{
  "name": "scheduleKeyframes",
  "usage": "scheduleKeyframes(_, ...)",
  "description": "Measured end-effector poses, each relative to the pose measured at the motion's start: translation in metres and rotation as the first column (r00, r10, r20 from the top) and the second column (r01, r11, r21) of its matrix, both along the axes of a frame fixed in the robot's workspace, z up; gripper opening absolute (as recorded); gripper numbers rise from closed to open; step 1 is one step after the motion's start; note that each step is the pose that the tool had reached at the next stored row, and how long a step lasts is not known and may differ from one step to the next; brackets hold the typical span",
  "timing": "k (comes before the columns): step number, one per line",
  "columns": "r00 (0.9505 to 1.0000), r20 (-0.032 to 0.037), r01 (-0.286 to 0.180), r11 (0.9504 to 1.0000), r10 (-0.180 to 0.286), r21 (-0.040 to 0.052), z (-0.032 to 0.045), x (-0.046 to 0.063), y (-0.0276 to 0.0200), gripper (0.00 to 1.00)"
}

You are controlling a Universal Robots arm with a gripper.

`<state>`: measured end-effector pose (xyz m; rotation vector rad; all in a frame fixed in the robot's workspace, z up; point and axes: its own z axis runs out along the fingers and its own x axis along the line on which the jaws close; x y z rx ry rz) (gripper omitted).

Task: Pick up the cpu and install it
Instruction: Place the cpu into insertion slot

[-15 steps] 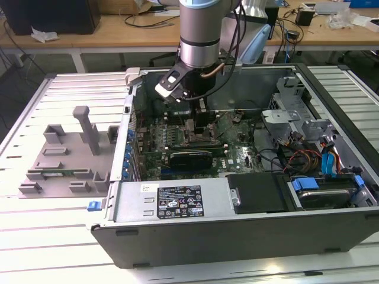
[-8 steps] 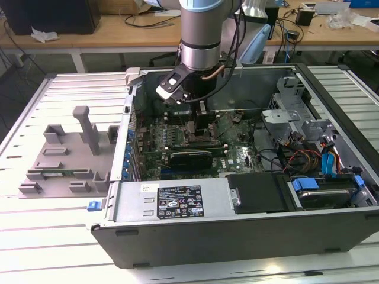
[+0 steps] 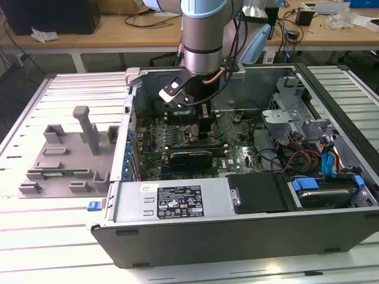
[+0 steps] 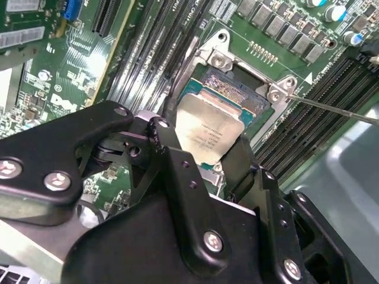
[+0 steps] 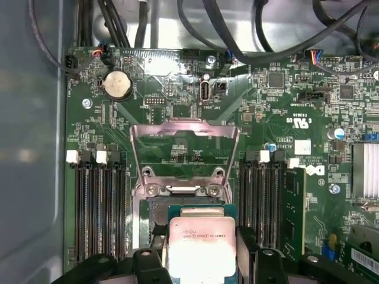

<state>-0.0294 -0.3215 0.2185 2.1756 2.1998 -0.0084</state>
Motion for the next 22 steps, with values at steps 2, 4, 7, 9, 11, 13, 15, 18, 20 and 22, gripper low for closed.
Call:
scheduleKeyframes(2, 1.0000, 0.0002, -0.001, 1.0000, 0.001, -0.0015, -0.0015, 0.000, 0.0036, 0.54)
scheduleKeyframes(4, 1.0000, 0.0003, -0.001, 1.0000, 0.001, -0.0017, -0.0017, 0.000, 0.0071, 0.54)
scheduleKeyframes(7, 0.9998, 0.0008, -0.018, 0.9998, 0.018, -0.0045, -0.0074, -0.001, 0.0089, 0.54)
scheduleKeyframes(9, 0.9997, 0.0009, -0.023, 0.9997, 0.023, -0.0047, -0.0095, -0.005, 0.0088, 0.54)
scheduleKeyframes(11, 1.0000, 0.0010, -0.010, 0.9999, 0.010, -0.0046, -0.0111, -0.005, 0.0089, 0.54)
scheduleKeyframes(13, 1.0000, 0.0010, 0.007, 1.0000, -0.007, -0.0046, -0.0133, -0.005, 0.0089, 0.54)
scheduleKeyframes(15, 1.0000, 0.0010, 0.009, 1.0000, -0.009, -0.0046, -0.0149, -0.005, 0.0096, 0.54)
scheduleKeyframes(18, 1.0000, 0.0008, 0.009, 1.0000, -0.009, -0.0048, -0.0180, -0.005, 0.0103, 0.54)
scheduleKeyframes(20, 1.0000, 0.0010, 0.009, 1.0000, -0.009, -0.0045, -0.0187, -0.004, 0.0110, 0.54)
scheduleKeyframes(22, 1.0000, 0.0010, 0.009, 1.0000, -0.009, -0.0046, -0.0193, -0.004, 0.0114, 0.54)
